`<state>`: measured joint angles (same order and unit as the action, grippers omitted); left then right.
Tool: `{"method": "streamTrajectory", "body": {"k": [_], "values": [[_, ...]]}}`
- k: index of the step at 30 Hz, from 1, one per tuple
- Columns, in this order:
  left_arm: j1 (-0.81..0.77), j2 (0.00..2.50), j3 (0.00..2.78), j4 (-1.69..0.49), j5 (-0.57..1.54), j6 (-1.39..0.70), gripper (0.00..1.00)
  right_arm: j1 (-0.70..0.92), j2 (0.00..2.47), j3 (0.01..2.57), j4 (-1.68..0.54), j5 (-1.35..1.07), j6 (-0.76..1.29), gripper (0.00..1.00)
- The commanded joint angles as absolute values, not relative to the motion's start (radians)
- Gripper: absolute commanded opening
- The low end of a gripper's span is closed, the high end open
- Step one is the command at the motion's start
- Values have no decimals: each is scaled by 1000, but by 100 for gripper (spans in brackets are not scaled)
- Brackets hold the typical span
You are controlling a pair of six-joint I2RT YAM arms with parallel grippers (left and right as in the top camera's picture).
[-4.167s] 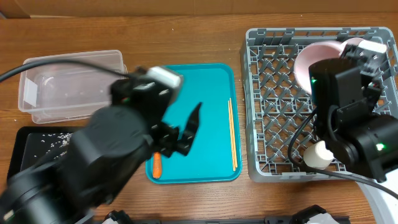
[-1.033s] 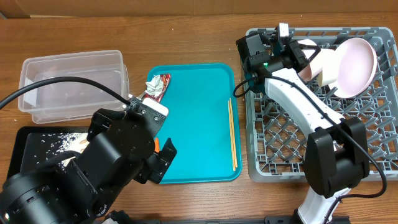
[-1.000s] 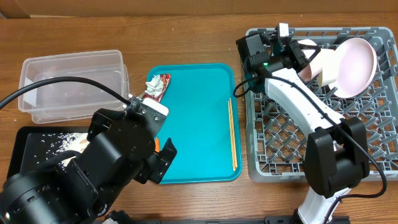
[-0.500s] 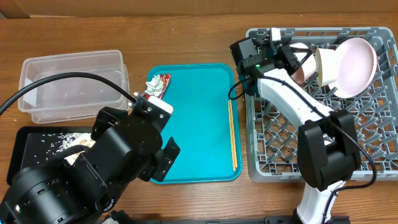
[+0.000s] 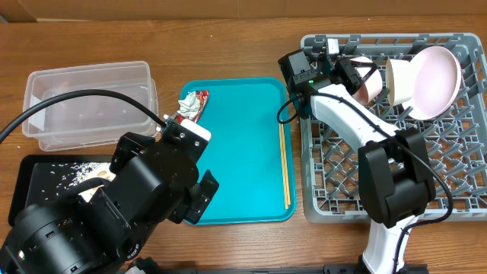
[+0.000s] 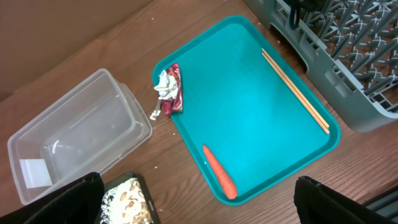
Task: Sort waste into correct bins and load items into the dishwasher
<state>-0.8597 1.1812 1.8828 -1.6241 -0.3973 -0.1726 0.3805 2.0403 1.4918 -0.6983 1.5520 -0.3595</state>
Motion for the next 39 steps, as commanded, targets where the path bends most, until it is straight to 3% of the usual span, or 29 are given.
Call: {"method": "streamTrajectory", "body": {"k": [1,28,30,32,39], "values": [[-857,1183,1886,-1623,-399,-161,100,384,2071,1491,-704,1573,-340,7],[-857,1184,1886,-1626,-399,-160,100,348,2072,1491,-707,1573,-346,4],[-857,1184,1886,-1626,-400,-161,100,357,2072,1491,-708,1567,-346,11],[-857,1184,1886,-1626,-400,-161,100,371,2072,1491,-709,1566,-343,30],[-857,1184,1886,-1628,-399,-161,100,441,2072,1491,-733,1481,-343,45]]}}
